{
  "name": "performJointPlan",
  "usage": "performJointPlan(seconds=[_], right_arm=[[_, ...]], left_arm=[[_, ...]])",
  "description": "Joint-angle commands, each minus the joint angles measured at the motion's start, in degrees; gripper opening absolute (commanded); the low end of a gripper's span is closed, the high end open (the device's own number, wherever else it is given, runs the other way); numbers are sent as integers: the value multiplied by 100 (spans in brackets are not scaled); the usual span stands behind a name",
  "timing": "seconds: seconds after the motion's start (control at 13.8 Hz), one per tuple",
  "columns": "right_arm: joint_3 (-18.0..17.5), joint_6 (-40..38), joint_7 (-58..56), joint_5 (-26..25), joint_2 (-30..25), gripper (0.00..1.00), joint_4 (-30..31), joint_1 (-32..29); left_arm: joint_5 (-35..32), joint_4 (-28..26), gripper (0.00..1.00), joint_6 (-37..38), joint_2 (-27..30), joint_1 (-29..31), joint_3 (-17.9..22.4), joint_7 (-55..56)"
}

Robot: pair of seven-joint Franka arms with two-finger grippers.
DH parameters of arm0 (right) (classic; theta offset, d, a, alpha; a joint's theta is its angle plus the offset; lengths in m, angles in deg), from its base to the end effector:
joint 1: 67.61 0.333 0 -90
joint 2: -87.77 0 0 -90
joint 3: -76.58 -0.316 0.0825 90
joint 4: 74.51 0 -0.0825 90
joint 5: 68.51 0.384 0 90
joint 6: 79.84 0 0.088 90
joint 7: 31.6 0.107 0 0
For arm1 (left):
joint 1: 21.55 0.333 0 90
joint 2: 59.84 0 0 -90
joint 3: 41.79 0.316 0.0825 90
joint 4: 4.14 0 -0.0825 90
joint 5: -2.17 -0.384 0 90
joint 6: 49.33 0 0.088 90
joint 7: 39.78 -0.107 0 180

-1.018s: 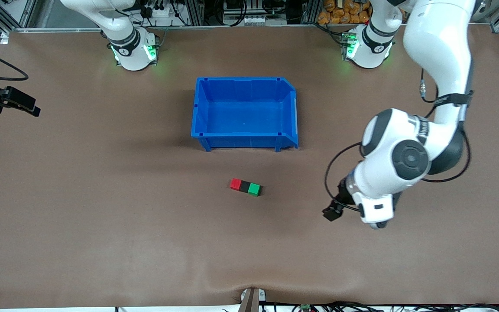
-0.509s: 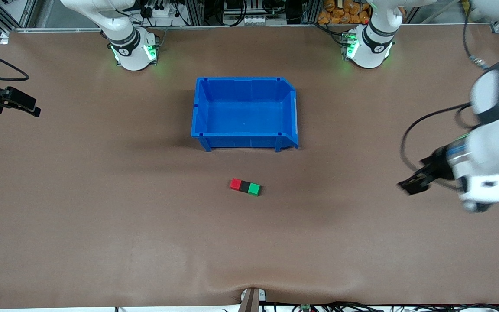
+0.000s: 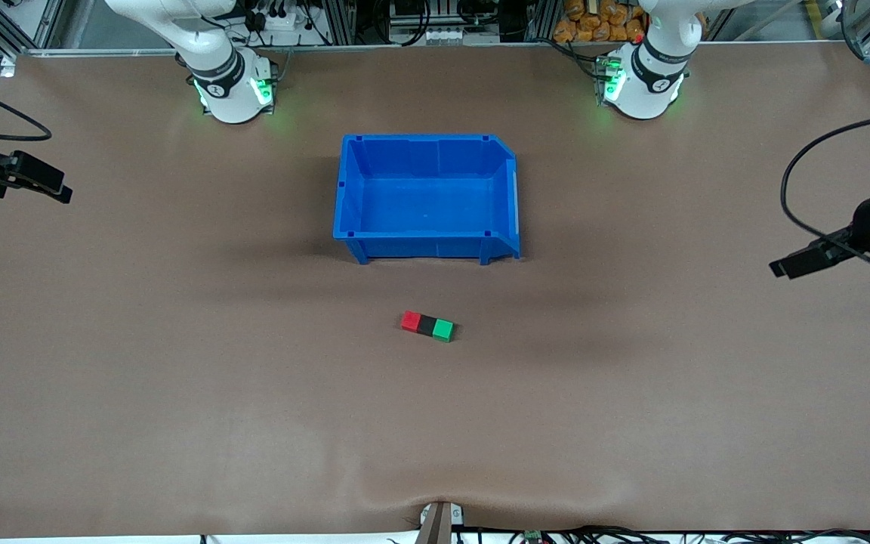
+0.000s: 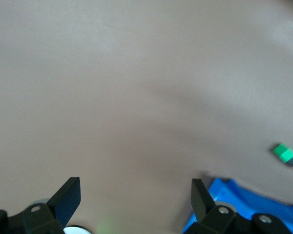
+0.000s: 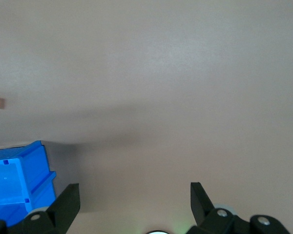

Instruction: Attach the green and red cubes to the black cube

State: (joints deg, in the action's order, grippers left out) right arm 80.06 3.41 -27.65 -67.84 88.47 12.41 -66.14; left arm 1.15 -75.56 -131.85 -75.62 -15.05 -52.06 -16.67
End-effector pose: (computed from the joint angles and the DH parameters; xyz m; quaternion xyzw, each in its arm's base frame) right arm 0.5459 -0.0176 0.6330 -0.9979 0.0515 0.0382 0.0048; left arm 0.6225 -0.0216 0.6042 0.9844 0.1710 -0.0412 0.0061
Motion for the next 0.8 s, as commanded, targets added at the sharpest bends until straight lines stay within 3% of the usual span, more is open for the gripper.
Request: performJointPlan(seconds=[0.0,0.22,0.44,0.73], right_arm=[[-22,-37,18,-50,10,100,-44,-15],[-22,-46,18,-41,10,100,-44,-15],[-31,-54,18,-23,10,100,-44,-6],[-22,-63,18,-15,10,100,-44,-15]], left_arm=[[-57,-1012,100,-71,908,1,121,-684],[-39,-2180,100,-430,1857,-104,157,-879],[-13,-3166,100,-809,2649,-534,647,-985],[-13,-3344,100,-845,2879,-641,754,-985]])
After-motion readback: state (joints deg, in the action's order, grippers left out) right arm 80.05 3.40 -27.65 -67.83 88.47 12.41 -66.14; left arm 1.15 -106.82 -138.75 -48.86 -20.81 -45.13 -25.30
